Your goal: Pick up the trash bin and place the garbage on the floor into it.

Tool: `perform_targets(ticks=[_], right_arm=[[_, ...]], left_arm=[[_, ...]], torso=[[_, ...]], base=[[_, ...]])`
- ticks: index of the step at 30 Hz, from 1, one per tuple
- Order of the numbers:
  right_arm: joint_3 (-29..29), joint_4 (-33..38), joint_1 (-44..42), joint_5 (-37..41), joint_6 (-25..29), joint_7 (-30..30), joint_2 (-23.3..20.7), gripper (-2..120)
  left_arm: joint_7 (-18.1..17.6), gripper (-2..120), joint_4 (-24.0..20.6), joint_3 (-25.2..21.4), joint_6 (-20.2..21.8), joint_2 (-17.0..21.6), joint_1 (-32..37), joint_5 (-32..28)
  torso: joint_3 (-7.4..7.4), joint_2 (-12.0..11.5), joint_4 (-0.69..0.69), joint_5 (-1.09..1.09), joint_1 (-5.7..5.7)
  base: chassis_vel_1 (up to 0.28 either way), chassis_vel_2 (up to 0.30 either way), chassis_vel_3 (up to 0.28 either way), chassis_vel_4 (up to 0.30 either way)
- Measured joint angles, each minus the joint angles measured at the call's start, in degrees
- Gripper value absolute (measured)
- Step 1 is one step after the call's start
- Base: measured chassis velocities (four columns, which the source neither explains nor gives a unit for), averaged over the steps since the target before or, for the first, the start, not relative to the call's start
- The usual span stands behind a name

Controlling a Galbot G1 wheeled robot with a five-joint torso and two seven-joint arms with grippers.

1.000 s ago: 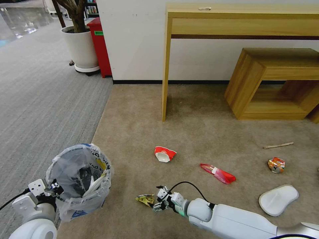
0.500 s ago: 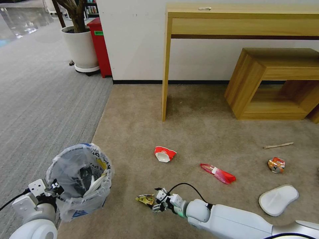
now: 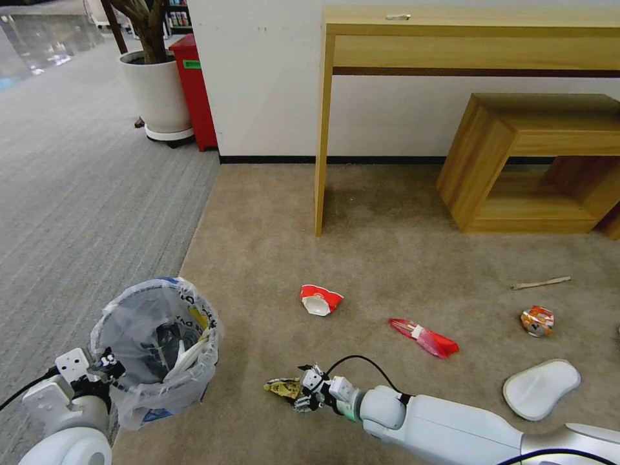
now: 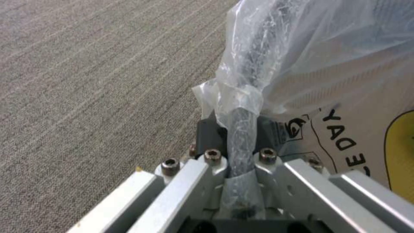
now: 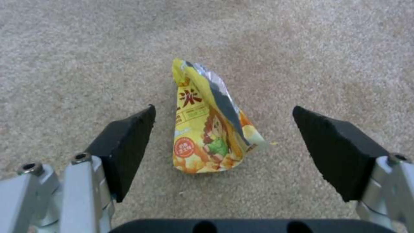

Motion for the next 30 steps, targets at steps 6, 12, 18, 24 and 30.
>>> perform_targets(ticks=[6, 12, 18, 24, 30], right_arm=[[-0.61, -1.20, 0.01, 0.04, 0.79, -0.11, 0.74, 80], [-1.26, -1.94, 0.04, 0.15, 1.62, -0.48, 1.34, 78], [-1.61, -2.59, 0.05, 0.18, 2.05, -0.66, 1.66, 78], [-1.79, -3.46, -0.04, 0.17, 2.39, -0.83, 2.07, 78], [-1.69, -4.17, -0.31, -0.02, 2.81, -1.04, 2.37, 78]], left_arm=[[0.00, 0, -0.26, -0.03, 0.03, -0.04, 0.22, 0.00], [-0.02, 0, -0.45, -0.20, 0.04, -0.04, 0.51, -0.01], [-0.03, 0, -0.69, -0.23, 0.04, -0.06, 0.70, -0.02], [-0.03, 0, -1.05, -0.23, 0.04, -0.11, 0.95, -0.03], [-0.03, 0, -1.17, -0.25, 0.04, -0.31, 1.07, -0.02]], torso=[[0.00, 0.00, 0.00, 0.00, 0.00], [0.00, 0.00, 0.00, 0.00, 0.00], [0.00, 0.00, 0.00, 0.00, 0.00], [0.00, 0.00, 0.00, 0.00, 0.00], [0.00, 0.00, 0.00, 0.00, 0.00]], base=[[0.000, 0.000, 0.000, 0.000], [0.000, 0.000, 0.000, 0.000], [0.000, 0.000, 0.000, 0.000], [0.000, 0.000, 0.000, 0.000], [0.000, 0.000, 0.000, 0.000]])
